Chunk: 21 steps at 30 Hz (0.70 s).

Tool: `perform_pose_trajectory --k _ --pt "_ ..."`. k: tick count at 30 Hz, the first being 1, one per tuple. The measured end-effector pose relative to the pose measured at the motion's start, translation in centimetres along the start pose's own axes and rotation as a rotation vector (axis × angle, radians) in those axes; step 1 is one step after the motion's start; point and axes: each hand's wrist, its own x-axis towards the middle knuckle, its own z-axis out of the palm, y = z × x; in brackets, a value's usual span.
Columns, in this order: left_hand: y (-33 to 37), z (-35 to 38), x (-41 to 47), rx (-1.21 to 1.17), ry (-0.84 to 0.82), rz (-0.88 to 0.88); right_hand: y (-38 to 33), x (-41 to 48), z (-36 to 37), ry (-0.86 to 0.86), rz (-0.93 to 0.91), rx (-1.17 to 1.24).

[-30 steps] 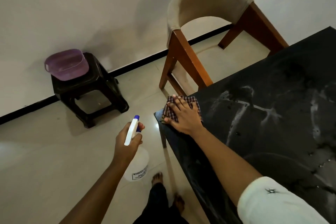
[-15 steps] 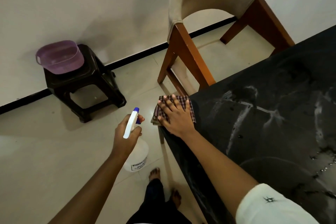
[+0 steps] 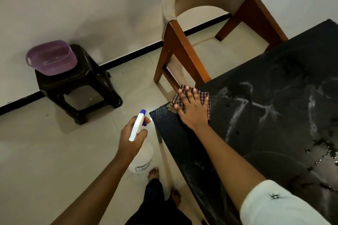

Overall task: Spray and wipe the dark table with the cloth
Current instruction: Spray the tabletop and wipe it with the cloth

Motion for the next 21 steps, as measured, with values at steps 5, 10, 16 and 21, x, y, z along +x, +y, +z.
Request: perform_pose_trajectory --k 5,10,16,21 --pt "0.4 -0.1 -0.5 -0.028 -0.034 0.05 -2.5 -13.2 2.9 0.015 -0.302 0.042" --pt "0.4 -0.2 -0.7 0.009 -0.046 0.057 0.1 -10.6 1.6 0.009 -0.42 -0.097" --pt "0.6 0.4 -1.0 0.047 -0.007 0.024 2.5 0.4 -0.8 -0.041 -0.023 -0.071" --pt "0.6 0.8 -2.4 0.021 -0.012 0.029 -0.2 -10.0 1.3 -0.036 -0.329 -0.011"
